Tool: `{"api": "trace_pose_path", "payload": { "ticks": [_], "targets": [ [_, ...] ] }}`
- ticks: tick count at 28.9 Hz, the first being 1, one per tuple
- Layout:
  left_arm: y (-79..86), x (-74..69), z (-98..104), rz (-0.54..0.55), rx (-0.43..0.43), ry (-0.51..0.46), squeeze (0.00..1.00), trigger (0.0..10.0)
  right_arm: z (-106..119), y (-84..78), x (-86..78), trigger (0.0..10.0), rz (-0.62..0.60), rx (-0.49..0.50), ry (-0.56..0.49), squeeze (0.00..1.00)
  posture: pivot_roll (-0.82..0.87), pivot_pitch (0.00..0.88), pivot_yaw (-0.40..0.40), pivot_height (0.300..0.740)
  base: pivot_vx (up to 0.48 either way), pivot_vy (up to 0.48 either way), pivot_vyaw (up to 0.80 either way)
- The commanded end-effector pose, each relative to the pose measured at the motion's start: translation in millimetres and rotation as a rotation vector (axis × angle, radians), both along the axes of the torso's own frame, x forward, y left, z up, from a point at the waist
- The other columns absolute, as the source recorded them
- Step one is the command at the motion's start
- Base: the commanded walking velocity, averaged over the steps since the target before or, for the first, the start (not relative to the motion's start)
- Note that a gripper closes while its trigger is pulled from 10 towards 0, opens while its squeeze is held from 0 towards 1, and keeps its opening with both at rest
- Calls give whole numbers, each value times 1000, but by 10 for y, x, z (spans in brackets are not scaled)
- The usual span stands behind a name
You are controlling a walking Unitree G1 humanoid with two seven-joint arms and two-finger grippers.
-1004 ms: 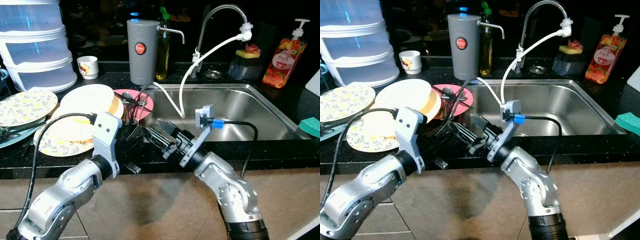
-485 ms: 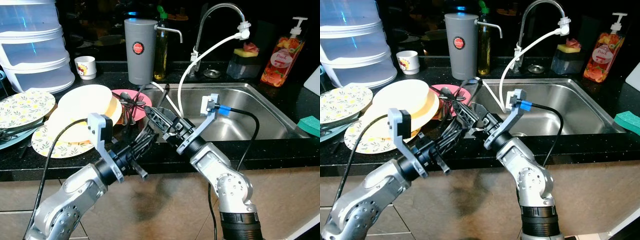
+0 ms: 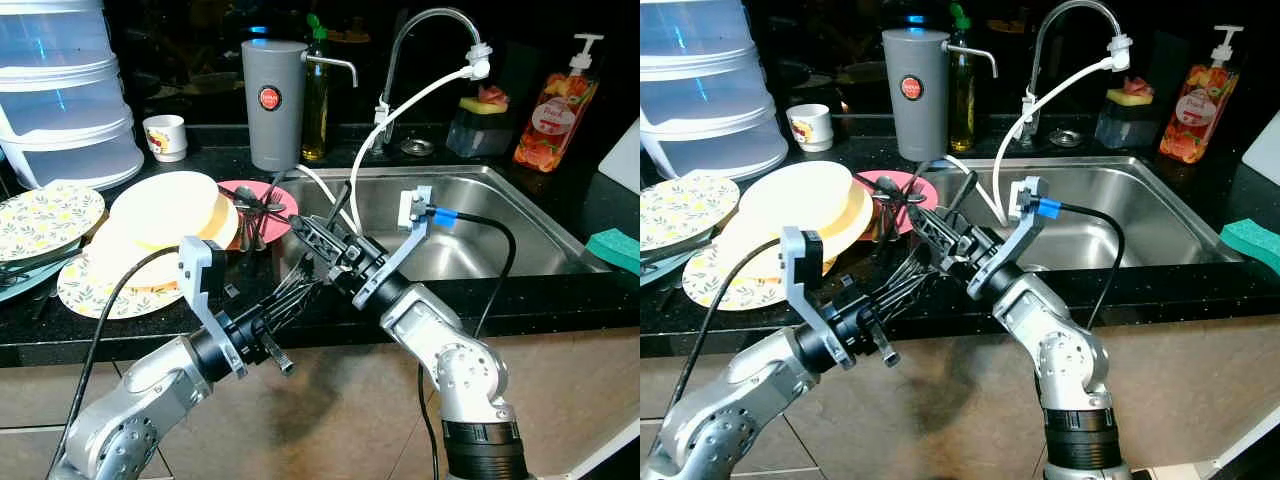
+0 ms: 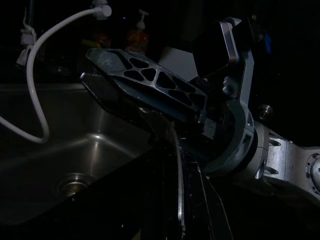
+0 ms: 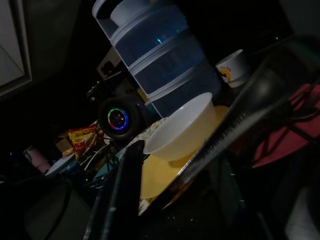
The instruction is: Kitchen organization
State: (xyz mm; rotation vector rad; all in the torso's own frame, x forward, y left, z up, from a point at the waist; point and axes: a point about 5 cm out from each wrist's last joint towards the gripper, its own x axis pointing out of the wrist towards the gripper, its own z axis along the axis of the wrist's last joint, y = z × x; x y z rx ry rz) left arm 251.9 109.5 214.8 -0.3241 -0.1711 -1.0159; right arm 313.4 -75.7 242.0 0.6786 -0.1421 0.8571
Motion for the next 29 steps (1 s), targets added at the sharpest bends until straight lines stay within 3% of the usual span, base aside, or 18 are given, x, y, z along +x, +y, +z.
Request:
{"api": "trace_pose_path", "payload": {
  "ticks": [1,20,21,23,24,27,29],
  "targets": [
    [9,-1,-7,-4,2,2,0,0,-17,-10,28,0,-3,-2,18,0,34,0,4,740,0,0,0],
    [18,30,-55,26,36,8,0,0,-24,-68,156,0,-55,35,43,0,43,0,-6,740,0,0,0],
    [31,63,-58,64,48,-1,0,9333,-19,-74,175,0,-64,38,42,0,41,0,-4,740,0,0,0],
    [31,63,-58,64,48,-1,0,9333,-19,-74,175,0,-64,38,42,0,41,0,-4,740,0,0,0],
    [41,88,-58,85,52,-3,1000,10000,-15,-86,198,0,-77,40,41,0,41,0,-4,740,0,0,0],
    [51,107,-55,100,53,-4,1000,10000,-11,-100,223,0,-92,43,40,0,41,0,-4,740,0,0,0],
    [111,162,-48,168,64,-10,1000,10000,45,-180,335,0,-155,72,26,0,46,0,-8,740,0,0,0]
  ]
}}
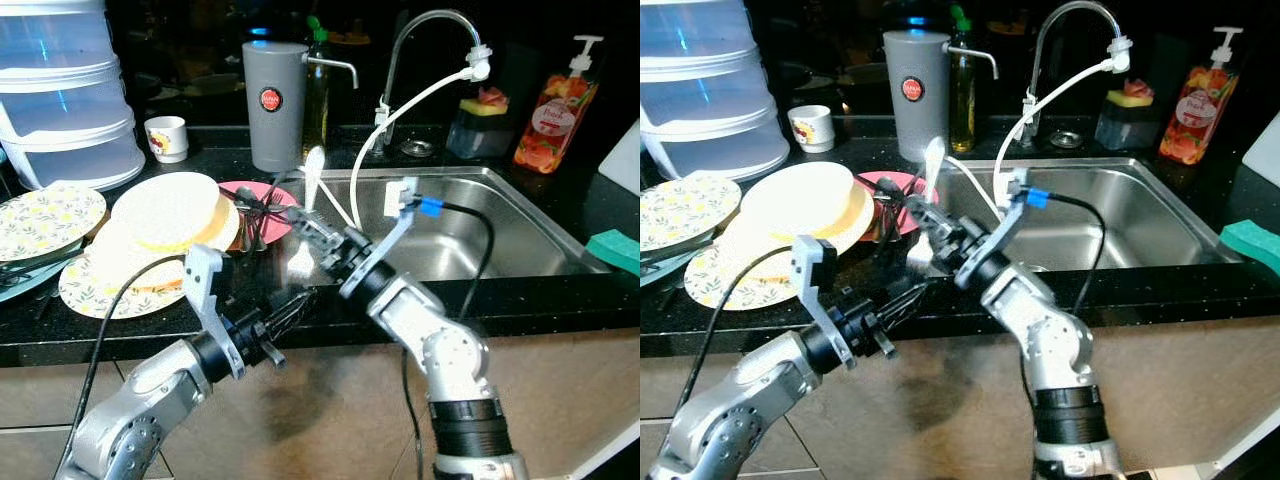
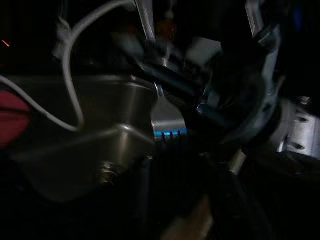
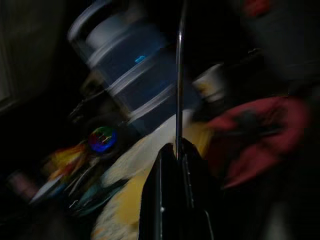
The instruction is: Kitchen organization
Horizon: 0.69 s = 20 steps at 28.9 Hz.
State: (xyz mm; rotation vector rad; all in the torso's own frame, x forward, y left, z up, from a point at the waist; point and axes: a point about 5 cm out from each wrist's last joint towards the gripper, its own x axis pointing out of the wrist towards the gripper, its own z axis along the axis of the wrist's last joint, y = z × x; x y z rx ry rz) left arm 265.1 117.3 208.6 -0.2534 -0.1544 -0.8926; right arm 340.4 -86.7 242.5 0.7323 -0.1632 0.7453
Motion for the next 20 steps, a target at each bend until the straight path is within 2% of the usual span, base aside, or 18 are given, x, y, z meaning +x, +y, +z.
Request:
{"api": "trace_pose_path", "payload": {
  "ticks": [1,2,3,7,8,9,10,11,14,15,17,20],
  "targets": [
    [54,38,12,51,4,-11,325,10000,75,-107,109,0,-83,30,-19,0,50,5,-11,740,0,0,0],
    [54,38,12,51,4,-11,325,10000,75,-107,109,0,-83,30,-19,0,50,5,-11,740,0,0,0],
    [81,39,6,59,9,-4,0,10000,124,-157,168,0,-121,48,-30,0,52,8,-10,740,0,0,0],
    [142,37,-17,75,45,1,0,10000,181,-253,337,0,-237,20,-54,0,57,17,-7,740,0,0,0],
    [166,39,-32,79,76,0,0,10000,184,-250,395,0,-274,-44,-73,0,59,25,-7,740,0,0,0],
    [166,39,-32,79,76,0,0,10000,184,-250,395,0,-274,-44,-73,0,59,25,-7,740,0,0,0],
    [203,51,-57,78,128,2,0,10000,176,-226,477,0,-322,-127,-92,0,61,34,-5,740,0,0,0],
    [203,51,-57,78,128,2,0,10000,176,-226,477,0,-322,-127,-92,0,61,34,-5,740,0,0,0],
    [236,95,-88,95,219,-3,0,10000,170,-187,567,0,-377,-202,-107,0,71,57,-5,740,0,0,0],
    [236,95,-88,95,219,-3,0,10000,170,-187,567,0,-377,-202,-107,0,71,57,-5,740,0,0,0],
    [217,169,-81,119,301,-29,0,10000,165,-146,638,0,-433,-270,-126,0,79,74,-7,740,0,0,0],
    [179,209,-43,126,329,-66,0,10000,157,-135,662,0,-457,-292,-130,0,89,86,-12,740,0,0,0]
  ]
}}
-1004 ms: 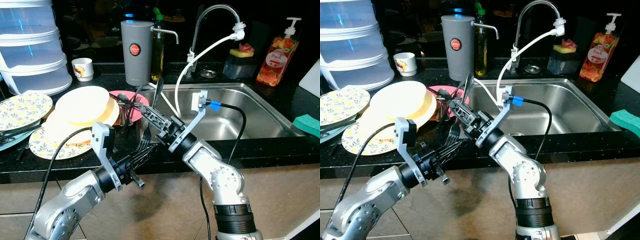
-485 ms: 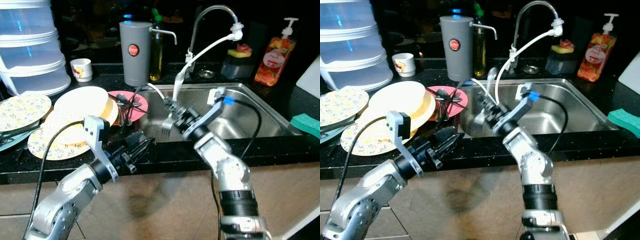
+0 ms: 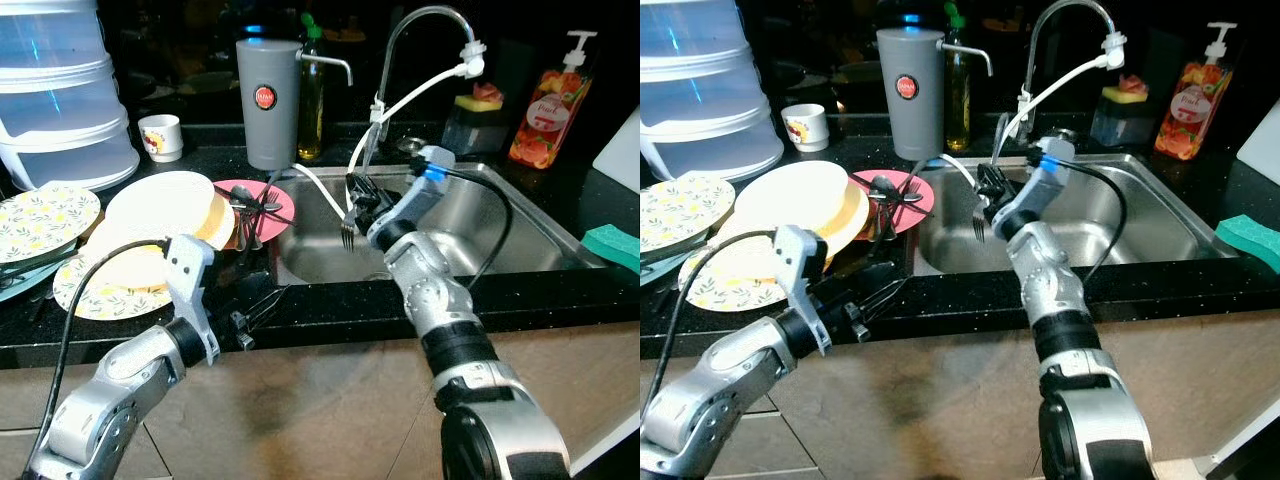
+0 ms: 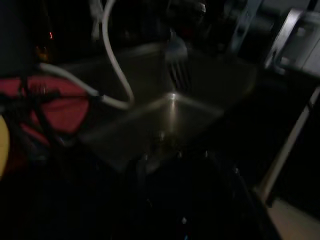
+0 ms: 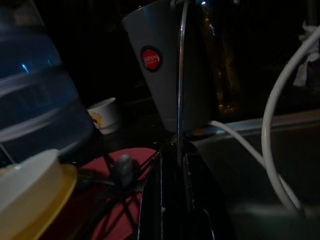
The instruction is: Kitchen organization
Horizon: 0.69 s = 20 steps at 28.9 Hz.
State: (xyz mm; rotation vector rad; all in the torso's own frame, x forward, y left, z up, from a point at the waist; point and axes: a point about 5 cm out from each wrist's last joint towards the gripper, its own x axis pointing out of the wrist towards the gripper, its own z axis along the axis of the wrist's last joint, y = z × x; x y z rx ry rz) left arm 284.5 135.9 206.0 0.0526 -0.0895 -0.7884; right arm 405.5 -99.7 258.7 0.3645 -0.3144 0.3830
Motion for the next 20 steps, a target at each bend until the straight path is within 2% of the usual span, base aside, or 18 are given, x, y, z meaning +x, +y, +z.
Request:
{"api": "trace_pose_path", "payload": {
  "ticks": [1,5,9,12,17,18,19,20],
  "targets": [
    [-43,35,19,-7,35,-22,0,10000,-14,1,21,0,-30,-22,-3,0,95,95,-15,740,0,0,0],
    [-144,96,104,-33,54,-58,0,10000,-42,29,40,0,-50,-60,-8,0,107,107,-18,740,0,0,0],
    [-230,276,163,3,100,-80,0,10000,-153,100,38,0,-40,-132,3,0,111,108,-17,740,0,0,0],
    [-252,332,177,11,103,-79,0,10000,-209,114,33,0,-45,-150,2,0,108,105,-11,740,0,0,0],
    [-240,371,154,22,160,-95,0,10000,-264,91,30,196,-56,-156,12,0,107,99,-7,740,0,0,0],
    [-227,380,148,34,168,-97,0,10000,-269,82,31,1922,-61,-159,14,0,108,96,-7,740,0,0,0],
    [-220,394,143,42,172,-98,0,10000,-272,77,33,1922,-65,-163,15,0,107,94,-8,740,0,0,0],
    [-214,400,140,51,173,-96,0,10000,-273,67,36,6039,-68,-164,17,0,107,94,-8,740,0,0,0]
  ]
}}
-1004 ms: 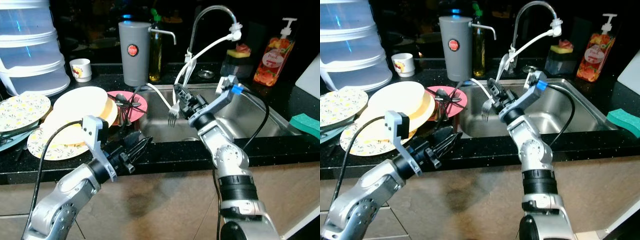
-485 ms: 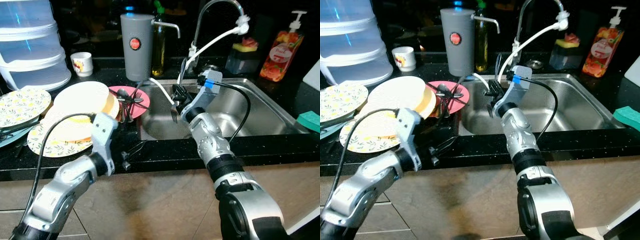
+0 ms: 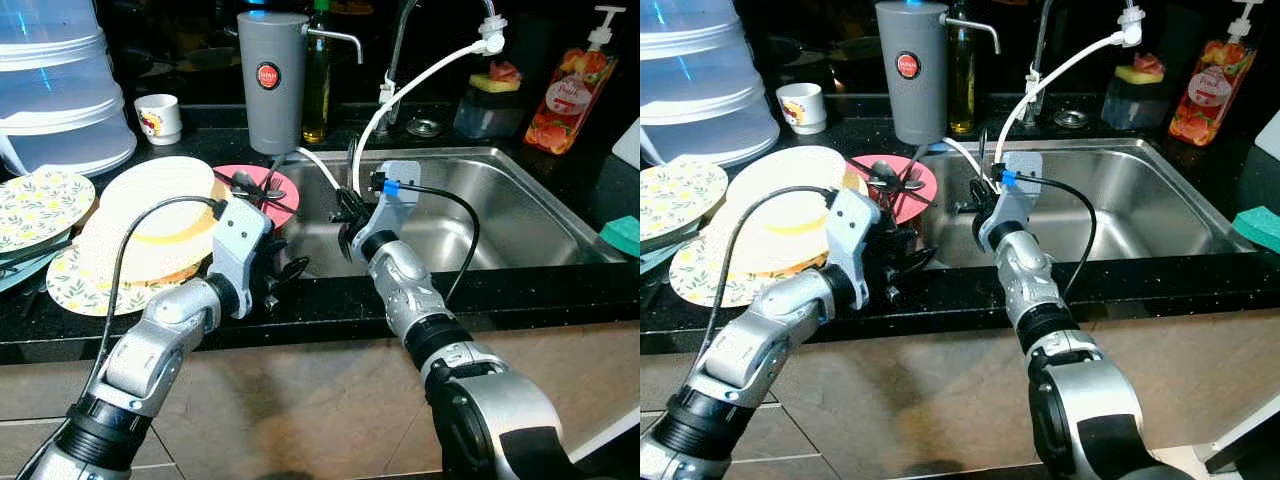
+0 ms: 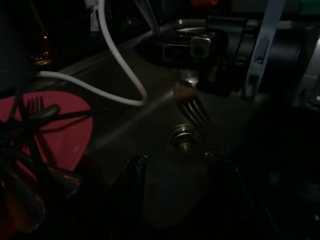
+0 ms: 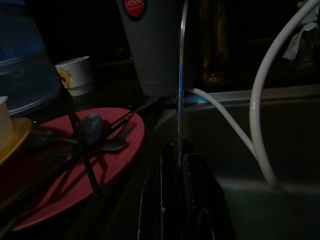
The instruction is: Kitchen organization
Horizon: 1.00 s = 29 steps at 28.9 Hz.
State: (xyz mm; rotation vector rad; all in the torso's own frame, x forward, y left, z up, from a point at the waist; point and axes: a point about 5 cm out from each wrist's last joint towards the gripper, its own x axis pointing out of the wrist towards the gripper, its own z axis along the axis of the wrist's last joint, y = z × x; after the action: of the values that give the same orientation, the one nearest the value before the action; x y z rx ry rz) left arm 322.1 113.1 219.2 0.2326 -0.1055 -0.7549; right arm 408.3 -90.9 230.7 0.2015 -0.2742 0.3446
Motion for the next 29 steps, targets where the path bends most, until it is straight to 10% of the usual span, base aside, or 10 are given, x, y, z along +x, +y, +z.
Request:
{"api": "trace_pose_path", "payload": {
  "ticks": [1,2,5,6,7,17,18,29],
  "targets": [
    [17,32,5,20,19,-14,0,10000,6,-26,10,10000,-11,-5,0,663,105,89,-9,740,0,0,0],
    [17,39,0,23,20,-13,0,10000,5,-37,14,10000,-20,-9,3,863,104,85,-10,740,0,0,0],
    [27,47,-1,42,16,-19,0,10000,-3,-60,30,10000,-55,-66,18,1000,102,78,-11,740,0,0,0],
    [35,52,4,52,13,-23,0,10000,-3,-67,34,10000,-69,-84,21,353,101,72,-11,740,0,0,0],
    [48,71,11,67,6,-26,0,10000,1,-76,40,10000,-84,-94,23,0,100,65,-12,740,0,0,0],
    [134,133,233,167,36,-156,0,10000,92,-95,42,10000,-64,-42,-15,0,88,30,-22,740,0,0,0],
    [182,147,330,198,78,-213,1000,10000,119,-87,36,10000,-45,-23,-30,0,88,26,-24,740,0,0,0],
    [524,173,602,380,274,-341,1000,10000,149,80,-109,10000,124,-34,-133,0,72,11,-25,740,0,0,0]
  ]
}}
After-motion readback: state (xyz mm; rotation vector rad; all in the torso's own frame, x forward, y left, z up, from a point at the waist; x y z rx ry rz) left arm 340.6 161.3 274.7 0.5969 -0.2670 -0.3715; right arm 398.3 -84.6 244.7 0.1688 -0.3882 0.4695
